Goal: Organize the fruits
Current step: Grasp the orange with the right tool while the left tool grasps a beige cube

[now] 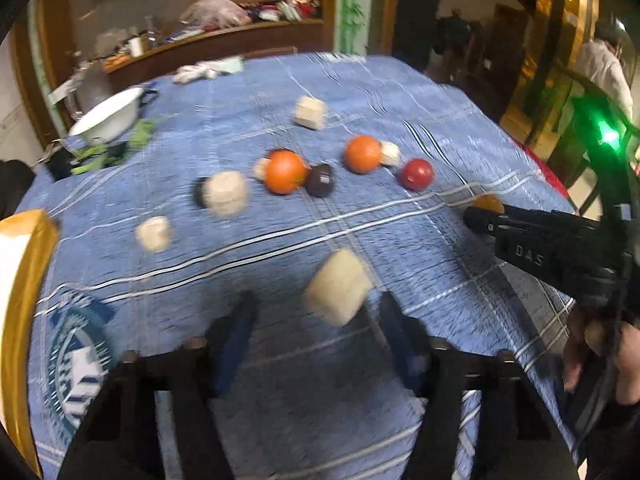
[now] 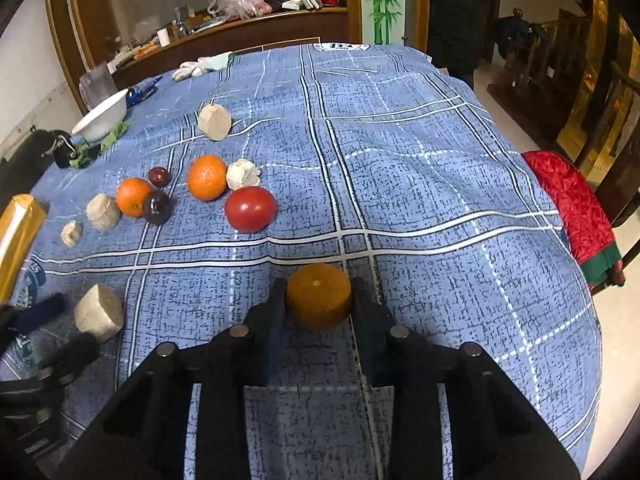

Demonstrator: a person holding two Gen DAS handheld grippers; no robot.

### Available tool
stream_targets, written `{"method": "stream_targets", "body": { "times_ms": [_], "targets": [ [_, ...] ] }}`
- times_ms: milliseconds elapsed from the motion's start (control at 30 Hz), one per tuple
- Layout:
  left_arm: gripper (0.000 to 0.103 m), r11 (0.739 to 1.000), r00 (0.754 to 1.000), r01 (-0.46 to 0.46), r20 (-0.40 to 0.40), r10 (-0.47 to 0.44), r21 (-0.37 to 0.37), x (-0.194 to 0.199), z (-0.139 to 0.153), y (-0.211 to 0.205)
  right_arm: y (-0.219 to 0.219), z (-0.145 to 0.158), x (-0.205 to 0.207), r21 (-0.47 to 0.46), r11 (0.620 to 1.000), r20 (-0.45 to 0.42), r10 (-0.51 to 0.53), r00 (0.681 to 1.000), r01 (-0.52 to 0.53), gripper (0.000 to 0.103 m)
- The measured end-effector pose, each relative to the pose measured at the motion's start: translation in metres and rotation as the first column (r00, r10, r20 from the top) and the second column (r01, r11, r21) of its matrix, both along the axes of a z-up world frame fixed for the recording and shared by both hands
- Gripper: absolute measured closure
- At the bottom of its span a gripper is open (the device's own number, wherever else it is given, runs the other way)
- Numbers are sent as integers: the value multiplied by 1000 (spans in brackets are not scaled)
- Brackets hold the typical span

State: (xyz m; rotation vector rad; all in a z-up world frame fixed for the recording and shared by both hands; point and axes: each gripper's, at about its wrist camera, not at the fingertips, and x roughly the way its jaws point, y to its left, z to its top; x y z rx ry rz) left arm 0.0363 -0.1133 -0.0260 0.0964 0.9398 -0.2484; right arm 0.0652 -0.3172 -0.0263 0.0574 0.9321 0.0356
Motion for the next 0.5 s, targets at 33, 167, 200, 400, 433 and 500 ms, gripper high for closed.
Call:
{"method": "stream_targets", "body": {
  "times_ms": [33,167,200,400,433,500],
  "targets": [
    [58,1000,1000,9,-13,-9,4,4,-4,-6,-2,0,-2,9,1000,1,-2,1000,2,71],
    [64,999,1000,-10,-3,10,42,13,-12,-14,-3,5,-11,34,999,13,2,1000,-2,71],
    [64,999,1000,-10,-4,10,39,12,-12,-13,-2,6,-14,37,999,19,8,1000,-9,71],
    [64,999,999,-43,26,42,18,0,0,2,13,15,-30,45,998,38,40,998,-41,70],
    [64,998,998,-57,35,57,7,-5,5,9,17,17,-34,45,998,43,48,998,-50,70],
    [64,996,995,-87,51,87,-12,-13,12,23,25,20,-40,45,997,53,63,997,-65,70]
  ]
}}
